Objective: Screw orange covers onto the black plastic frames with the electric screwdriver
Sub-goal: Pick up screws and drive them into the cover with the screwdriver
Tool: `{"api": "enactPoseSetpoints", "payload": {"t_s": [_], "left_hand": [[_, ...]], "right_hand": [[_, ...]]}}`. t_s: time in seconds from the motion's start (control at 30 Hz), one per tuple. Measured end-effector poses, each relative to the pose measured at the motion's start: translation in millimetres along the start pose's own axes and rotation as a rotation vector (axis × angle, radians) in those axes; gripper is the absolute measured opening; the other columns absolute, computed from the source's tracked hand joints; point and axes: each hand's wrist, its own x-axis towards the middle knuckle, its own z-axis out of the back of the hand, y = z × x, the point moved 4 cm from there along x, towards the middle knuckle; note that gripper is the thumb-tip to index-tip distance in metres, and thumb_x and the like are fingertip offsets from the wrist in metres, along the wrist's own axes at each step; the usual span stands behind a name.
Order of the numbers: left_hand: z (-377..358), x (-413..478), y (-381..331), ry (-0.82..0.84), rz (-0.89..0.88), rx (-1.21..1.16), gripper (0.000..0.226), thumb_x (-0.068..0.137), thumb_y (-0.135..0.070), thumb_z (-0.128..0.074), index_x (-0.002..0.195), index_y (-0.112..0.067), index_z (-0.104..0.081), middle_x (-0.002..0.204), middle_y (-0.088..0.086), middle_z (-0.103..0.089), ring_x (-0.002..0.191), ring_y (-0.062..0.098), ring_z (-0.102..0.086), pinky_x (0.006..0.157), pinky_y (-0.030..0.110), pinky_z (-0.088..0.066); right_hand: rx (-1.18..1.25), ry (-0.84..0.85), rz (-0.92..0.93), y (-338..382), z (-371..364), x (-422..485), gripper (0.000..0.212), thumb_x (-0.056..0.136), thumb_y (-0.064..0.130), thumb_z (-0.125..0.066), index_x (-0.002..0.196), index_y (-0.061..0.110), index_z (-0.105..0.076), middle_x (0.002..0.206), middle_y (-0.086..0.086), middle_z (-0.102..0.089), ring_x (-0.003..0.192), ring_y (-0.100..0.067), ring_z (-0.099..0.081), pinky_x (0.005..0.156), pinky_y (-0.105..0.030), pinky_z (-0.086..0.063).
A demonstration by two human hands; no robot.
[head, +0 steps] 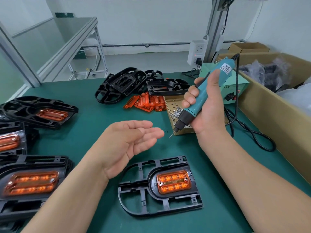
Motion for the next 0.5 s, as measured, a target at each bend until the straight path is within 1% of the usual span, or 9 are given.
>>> {"api": "enactPoseSetpoints", "payload": {"t_s": [0.07, 0.13, 0.2, 0.27, 0.3, 0.37, 0.43, 0.5], "left_hand": [[1, -1, -3, 0.006, -0.037, 0.130, 0.019, 0.106, -0.005, -0.054, 0.123, 0.000, -0.062, 0.112, 0.019, -0.078, 0.101, 0.028, -0.079, 0.064, 0.024, -0.062], [1, -1, -4, -0.023, -0.079, 0.223, 0.018, 0.104, -0.016, -0.061, 0.119, -0.006, -0.062, 0.106, 0.016, -0.080, 0.087, 0.024, -0.080, 0.053, 0.022, -0.058], [2, 0, -5, -0.076, -0.139, 0.337, 0.017, 0.100, -0.025, -0.069, 0.107, -0.010, -0.066, 0.093, 0.013, -0.080, 0.067, 0.020, -0.075, 0.045, 0.021, -0.050], [3, 2, -4, -0.117, -0.205, 0.439, 0.015, 0.095, -0.032, -0.076, 0.089, -0.018, -0.072, 0.081, 0.010, -0.077, 0.055, 0.017, -0.065, 0.043, 0.021, -0.044], [3, 3, -4, -0.128, -0.228, 0.471, 0.016, 0.094, -0.033, -0.078, 0.082, -0.023, -0.074, 0.078, 0.010, -0.076, 0.053, 0.016, -0.062, 0.044, 0.021, -0.044], [2, 4, -2, -0.126, -0.240, 0.491, 0.014, 0.091, -0.034, -0.080, 0.081, -0.024, -0.078, 0.078, 0.010, -0.076, 0.056, 0.015, -0.063, 0.048, 0.022, -0.048], [1, 5, 2, -0.080, -0.221, 0.483, 0.007, 0.093, -0.025, -0.078, 0.088, -0.022, -0.081, 0.084, 0.011, -0.078, 0.064, 0.016, -0.069, 0.057, 0.023, -0.055], [1, 6, 7, -0.027, -0.197, 0.514, 0.013, 0.099, -0.010, -0.071, 0.098, -0.017, -0.082, 0.092, 0.010, -0.080, 0.077, 0.018, -0.076, 0.066, 0.023, -0.059]], "right_hand": [[0.015, 0.002, 0.003, 1, -2, 0, 0.047, 0.103, 0.062, -0.053, 0.094, 0.016, -0.058, 0.069, 0.002, -0.048, 0.053, -0.011, -0.045, 0.050, -0.027, -0.044], [0.034, 0.007, 0.005, 3, -3, -2, 0.047, 0.103, 0.062, -0.053, 0.093, 0.016, -0.059, 0.069, 0.002, -0.048, 0.053, -0.011, -0.046, 0.050, -0.026, -0.044], [0.046, 0.017, 0.003, 4, -5, -4, 0.047, 0.103, 0.062, -0.052, 0.093, 0.017, -0.059, 0.069, 0.003, -0.048, 0.053, -0.011, -0.046, 0.050, -0.026, -0.044], [0.053, 0.029, 0.003, 3, -8, -6, 0.047, 0.103, 0.062, -0.052, 0.093, 0.017, -0.060, 0.069, 0.003, -0.048, 0.053, -0.011, -0.046, 0.050, -0.026, -0.045], [0.056, 0.037, 0.004, 3, -10, -8, 0.047, 0.104, 0.062, -0.051, 0.094, 0.017, -0.059, 0.069, 0.003, -0.047, 0.053, -0.011, -0.046, 0.051, -0.026, -0.045], [0.059, 0.056, 0.013, 2, -13, -11, 0.047, 0.104, 0.061, -0.050, 0.097, 0.016, -0.059, 0.069, 0.003, -0.047, 0.054, -0.010, -0.047, 0.051, -0.026, -0.046], [0.065, 0.067, 0.024, 2, -16, -12, 0.045, 0.105, 0.058, -0.050, 0.100, 0.014, -0.059, 0.070, 0.003, -0.047, 0.055, -0.010, -0.048, 0.052, -0.025, -0.046], [0.071, 0.065, 0.035, 3, -17, -13, 0.043, 0.106, 0.055, -0.050, 0.100, 0.014, -0.059, 0.071, 0.003, -0.047, 0.056, -0.009, -0.047, 0.053, -0.025, -0.046]]}}
